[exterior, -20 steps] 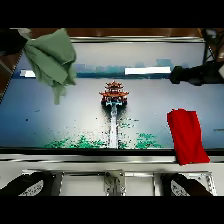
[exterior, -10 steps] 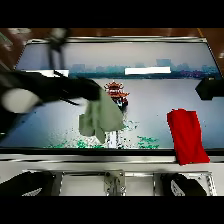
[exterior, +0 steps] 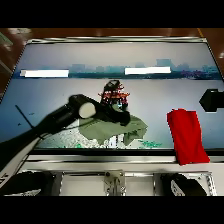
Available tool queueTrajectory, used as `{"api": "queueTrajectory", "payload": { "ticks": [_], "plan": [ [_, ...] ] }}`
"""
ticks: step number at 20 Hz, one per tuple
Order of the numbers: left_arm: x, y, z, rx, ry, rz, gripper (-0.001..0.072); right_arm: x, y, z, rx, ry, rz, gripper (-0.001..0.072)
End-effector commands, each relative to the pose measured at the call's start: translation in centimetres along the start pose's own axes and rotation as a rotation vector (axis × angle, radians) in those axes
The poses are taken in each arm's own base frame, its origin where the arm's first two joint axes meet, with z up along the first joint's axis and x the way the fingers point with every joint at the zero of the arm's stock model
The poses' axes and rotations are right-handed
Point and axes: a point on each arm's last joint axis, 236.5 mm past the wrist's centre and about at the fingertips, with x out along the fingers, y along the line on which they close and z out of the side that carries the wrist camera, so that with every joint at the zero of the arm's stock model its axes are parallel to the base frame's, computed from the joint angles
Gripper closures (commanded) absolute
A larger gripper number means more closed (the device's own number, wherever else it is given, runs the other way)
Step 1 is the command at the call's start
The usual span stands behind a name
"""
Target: Fold the shirts.
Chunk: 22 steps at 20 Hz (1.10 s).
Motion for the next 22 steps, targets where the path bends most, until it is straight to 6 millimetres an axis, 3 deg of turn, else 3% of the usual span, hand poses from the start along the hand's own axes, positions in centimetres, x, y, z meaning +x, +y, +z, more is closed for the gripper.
{"api": "queueTrajectory", "payload": {
  "ticks": [1, 3, 5, 6, 9, 13, 18, 22],
  "plan": [
    [-6.4, 6.9, 0.9, 0.008, 0.044, 0.133, -0.0001, 2.2, -0.9, -1.2, -0.032, 0.054, -0.021, 0.0048],
    [-11.1, 13.1, -0.9, -0.061, 0.100, 0.269, 0.0000, 5.9, -0.8, -3.7, 0.014, 0.150, 0.041, 0.0048],
    [-13.2, 17.3, -4.4, -0.173, 0.145, 0.304, 0.0000, 9.9, 1.4, -6.5, 0.129, 0.221, 0.217, 0.0048],
    [-13.3, 18.8, -6.2, -0.237, 0.146, 0.299, 0.0000, 11.5, 2.7, -7.7, 0.200, 0.247, 0.310, 0.0048],
    [-10.6, 20.6, -11.1, -0.445, 0.116, 0.194, 0.0001, 15.3, 5.7, -10.8, 0.386, 0.330, 0.516, 0.0048],
    [-4.6, 21.2, -15.7, -0.633, 0.120, 0.069, 0.0000, 18.5, 7.1, -13.2, 0.472, 0.432, 0.573, 0.0048],
    [-1.0, 21.4, -14.7, -0.726, 0.057, -0.035, 0.0001, 19.4, 8.6, -11.2, 0.554, 0.414, 0.679, 0.0048],
    [0.8, 22.3, -13.2, -0.782, 0.000, -0.069, 0.0004, 20.4, 8.7, -11.6, 0.578, 0.447, 0.688, 0.0048]
  ]
}}
